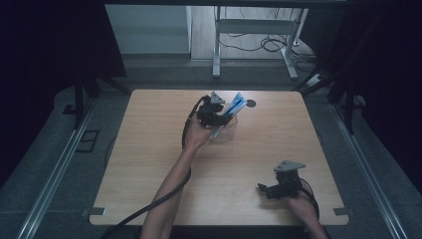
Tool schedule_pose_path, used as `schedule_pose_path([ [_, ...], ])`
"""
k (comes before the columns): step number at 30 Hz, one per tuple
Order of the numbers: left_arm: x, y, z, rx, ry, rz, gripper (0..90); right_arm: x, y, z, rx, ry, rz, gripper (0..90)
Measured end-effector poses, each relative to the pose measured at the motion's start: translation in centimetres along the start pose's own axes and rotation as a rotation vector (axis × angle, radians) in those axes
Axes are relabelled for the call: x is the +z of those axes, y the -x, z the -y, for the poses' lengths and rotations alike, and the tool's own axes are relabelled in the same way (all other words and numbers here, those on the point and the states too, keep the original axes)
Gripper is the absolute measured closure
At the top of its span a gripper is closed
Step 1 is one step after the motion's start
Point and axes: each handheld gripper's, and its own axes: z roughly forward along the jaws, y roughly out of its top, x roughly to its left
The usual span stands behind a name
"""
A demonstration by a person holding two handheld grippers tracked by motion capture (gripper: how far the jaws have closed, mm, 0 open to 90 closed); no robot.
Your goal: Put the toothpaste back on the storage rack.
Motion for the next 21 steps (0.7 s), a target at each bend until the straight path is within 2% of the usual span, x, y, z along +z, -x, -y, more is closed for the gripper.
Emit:
schedule_pose_path([
  [8,-0.5,-0.2,0.2,-0.047,0.0,0.029,36.9,0.0,0.0,0.0,-0.001,0.0,0.0,0.0],
  [21,-1.4,-0.2,0.6,-0.056,-0.013,0.032,23.4,0.0,0.0,0.0,0.0,0.0,0.0,0.0],
])
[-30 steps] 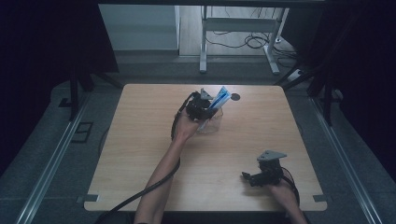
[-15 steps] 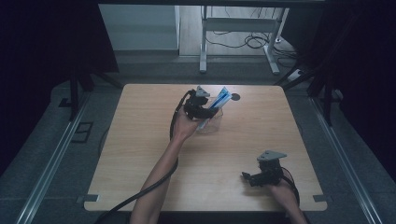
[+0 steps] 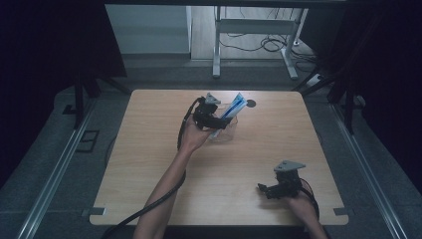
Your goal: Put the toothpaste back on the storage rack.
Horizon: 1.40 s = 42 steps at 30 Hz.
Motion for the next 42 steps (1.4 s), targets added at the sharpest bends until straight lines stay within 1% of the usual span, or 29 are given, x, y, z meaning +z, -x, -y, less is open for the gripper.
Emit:
schedule_pose_path([
  [4,-0.2,0.1,0.0,0.008,-0.007,0.004,21.0,0.0,0.0,0.0,-0.001,0.0,0.0,0.0],
  [7,-0.5,0.2,0.1,0.002,-0.002,0.016,20.1,0.0,0.0,0.0,0.0,0.0,0.0,0.0],
  [10,-0.7,0.3,0.1,0.002,-0.002,0.018,18.6,0.0,0.0,0.0,0.0,0.0,0.0,0.0],
  [15,-1.1,0.5,0.2,0.014,-0.01,0.02,15.6,0.0,0.0,0.0,0.0,0.0,0.0,0.0],
  [16,-1.2,0.6,0.2,0.023,-0.012,0.018,15.4,0.0,0.0,0.0,0.0,0.0,0.0,0.0],
  [18,-1.3,0.7,0.3,0.026,-0.01,0.026,14.5,0.0,0.0,0.0,0.0,0.0,0.0,0.0],
  [28,-2.0,1.3,0.4,0.05,-0.002,0.035,13.3,0.0,0.0,0.0,0.001,0.0,-0.001,0.0],
  [36,-2.6,1.5,0.6,0.058,0.017,0.066,13.3,0.0,0.0,0.0,0.001,0.0,0.0,0.0],
  [39,-2.8,1.7,0.7,0.076,0.011,0.058,13.4,0.0,0.0,0.0,0.001,0.0,0.0,0.0],
  [42,-3.1,1.8,0.8,0.079,0.011,0.047,13.4,0.0,0.0,0.0,0.001,-0.001,0.0,0.0],
])
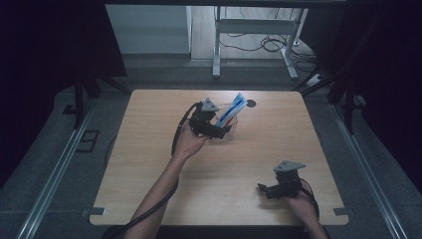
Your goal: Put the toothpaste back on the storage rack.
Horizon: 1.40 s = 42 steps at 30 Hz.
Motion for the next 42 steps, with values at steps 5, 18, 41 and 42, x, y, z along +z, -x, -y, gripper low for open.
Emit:
schedule_pose_path([
  [5,-0.5,0.1,0.3,-0.004,0.015,-0.007,13.4,0.0,0.0,0.0,0.0,0.0,0.0,0.0],
  [18,-1.7,0.4,1.2,-0.009,0.017,-0.006,13.0,0.0,0.0,0.0,0.0,-0.001,0.0,0.0],
  [41,-4.5,0.9,4.2,-0.016,0.001,-0.026,13.2,0.0,0.0,0.0,0.0,0.0,0.0,0.0],
  [42,-4.7,0.9,4.3,-0.014,-0.004,-0.027,13.2,0.0,0.0,0.0,0.0,0.0,0.0,0.0],
])
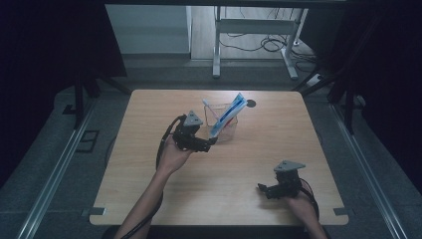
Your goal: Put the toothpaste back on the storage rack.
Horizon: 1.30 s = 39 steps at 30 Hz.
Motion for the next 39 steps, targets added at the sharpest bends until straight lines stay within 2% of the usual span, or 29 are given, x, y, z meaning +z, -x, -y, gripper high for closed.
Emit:
schedule_pose_path([
  [9,-1.1,0.3,1.5,-0.008,-0.006,-0.014,13.2,0.0,0.0,0.0,0.0,0.0,0.0,0.0],
  [17,-1.8,0.8,3.7,0.0,-0.036,-0.03,13.2,0.0,0.0,0.0,0.001,0.001,0.0,0.0],
  [39,-3.5,1.9,9.8,-0.08,-0.052,-0.037,13.3,0.0,0.0,0.0,0.001,0.001,0.0,0.0],
])
